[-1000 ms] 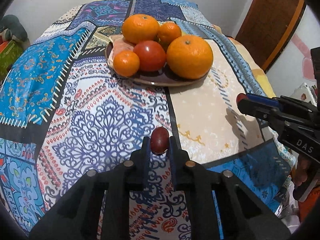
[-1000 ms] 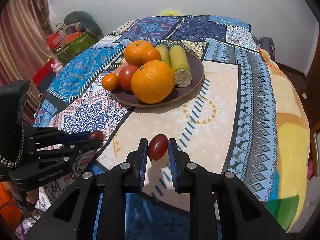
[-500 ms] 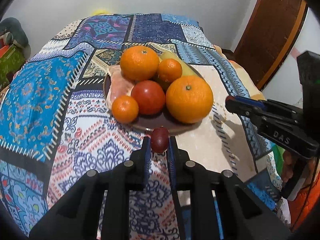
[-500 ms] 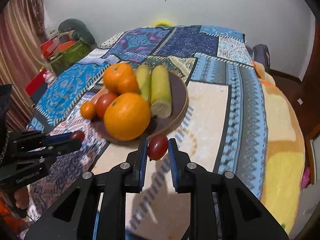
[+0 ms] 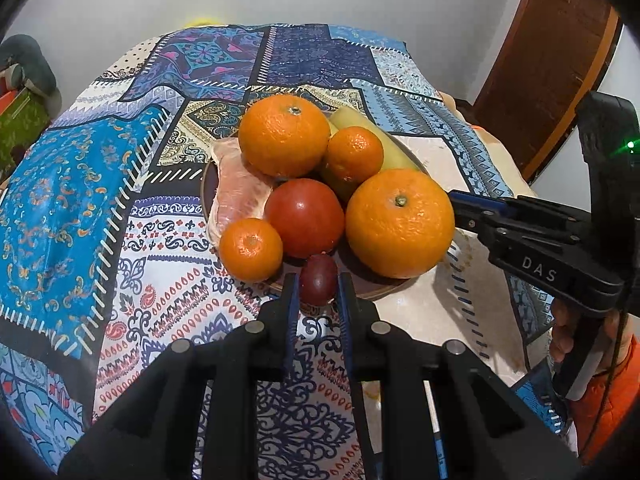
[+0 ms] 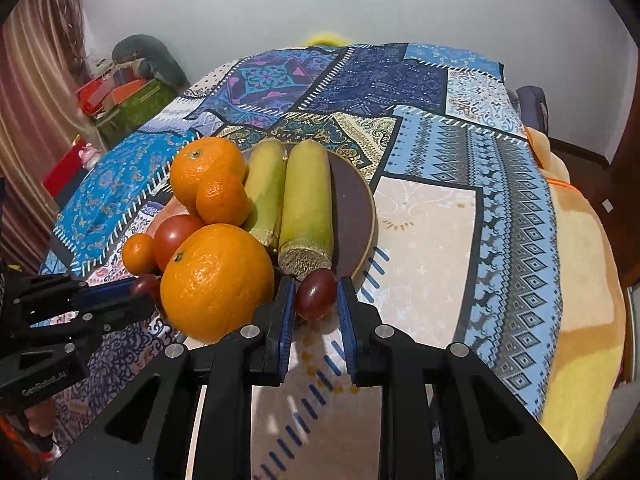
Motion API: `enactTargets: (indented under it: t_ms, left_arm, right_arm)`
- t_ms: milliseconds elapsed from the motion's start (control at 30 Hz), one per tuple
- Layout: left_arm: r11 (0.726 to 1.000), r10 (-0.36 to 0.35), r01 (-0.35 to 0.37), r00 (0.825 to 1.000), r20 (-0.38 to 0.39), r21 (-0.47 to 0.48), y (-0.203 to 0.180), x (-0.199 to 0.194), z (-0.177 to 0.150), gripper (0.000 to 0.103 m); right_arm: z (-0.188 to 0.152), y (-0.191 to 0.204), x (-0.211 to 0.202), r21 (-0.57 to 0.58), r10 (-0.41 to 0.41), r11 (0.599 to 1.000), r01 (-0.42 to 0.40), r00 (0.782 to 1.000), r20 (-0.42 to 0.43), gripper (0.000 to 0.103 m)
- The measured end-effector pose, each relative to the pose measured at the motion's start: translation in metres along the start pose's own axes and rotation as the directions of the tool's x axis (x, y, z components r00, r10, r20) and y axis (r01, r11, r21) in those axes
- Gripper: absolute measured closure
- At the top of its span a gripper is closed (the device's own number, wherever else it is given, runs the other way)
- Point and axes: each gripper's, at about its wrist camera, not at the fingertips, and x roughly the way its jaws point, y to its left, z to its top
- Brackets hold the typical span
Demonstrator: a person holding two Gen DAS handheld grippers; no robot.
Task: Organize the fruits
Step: 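Set the dark red fruit on the plate with the left tool while the right tool places its fruit, then open both tools and lift them away from the plate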
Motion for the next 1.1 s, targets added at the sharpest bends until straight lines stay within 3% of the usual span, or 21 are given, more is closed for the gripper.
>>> enactTargets:
  t_ms: [267,367,433,567,733,933,1100]
  left_arm:
    - [1.000,-0.006,0.006,1.000,-0.015,0.003,-0.002,0.004,0.000,0.084]
    - [1.000,0.002,-0.002,1.000,-0.003,0.005,-0.002,-0.001,-0.001,0.077]
    - [1.000,0.009,-0.009,1.000,0.007,0.007,-0.003,-0.006,-0.001,0.076]
    - [1.000,0.013,-0.013,0.999,0.037,0.000,-0.004,-0.024,0.000,0.076]
    - [0.999,0.036,-0.036,0.991,0.128,0.001,-0.009,-0.068,0.003,0.077]
    - [0.999,0.050,-0.054,0.959,0.278,0.005,-0.023,-0.141,0.004,0.076]
    - [0.997,0.061,-0.075,0.909,0.412,0.018,-0.041,-0.207,-0.004,0.076]
  right_arm:
    - [-0.001,0.000,0.003,-0.018,-0.003,1.000,0.003,1.000,-0.008,0.082]
    - [0.000,0.000,0.002,-0.020,-0.024,1.000,0.024,1.000,-0.006,0.070]
    - [0.000,-0.002,-0.001,-0.015,-0.028,0.999,0.028,1.000,-0.001,0.069]
    - [0.000,-0.004,-0.017,0.002,-0.039,0.999,0.039,0.999,0.022,0.069]
    - [0.003,0.000,-0.055,0.018,-0.041,0.999,0.039,0.995,0.095,0.069]
    - [0.005,0.021,-0.125,0.005,-0.049,0.999,0.049,0.971,0.234,0.069]
    - [0.000,0.047,-0.189,-0.018,-0.034,0.999,0.043,0.930,0.367,0.069]
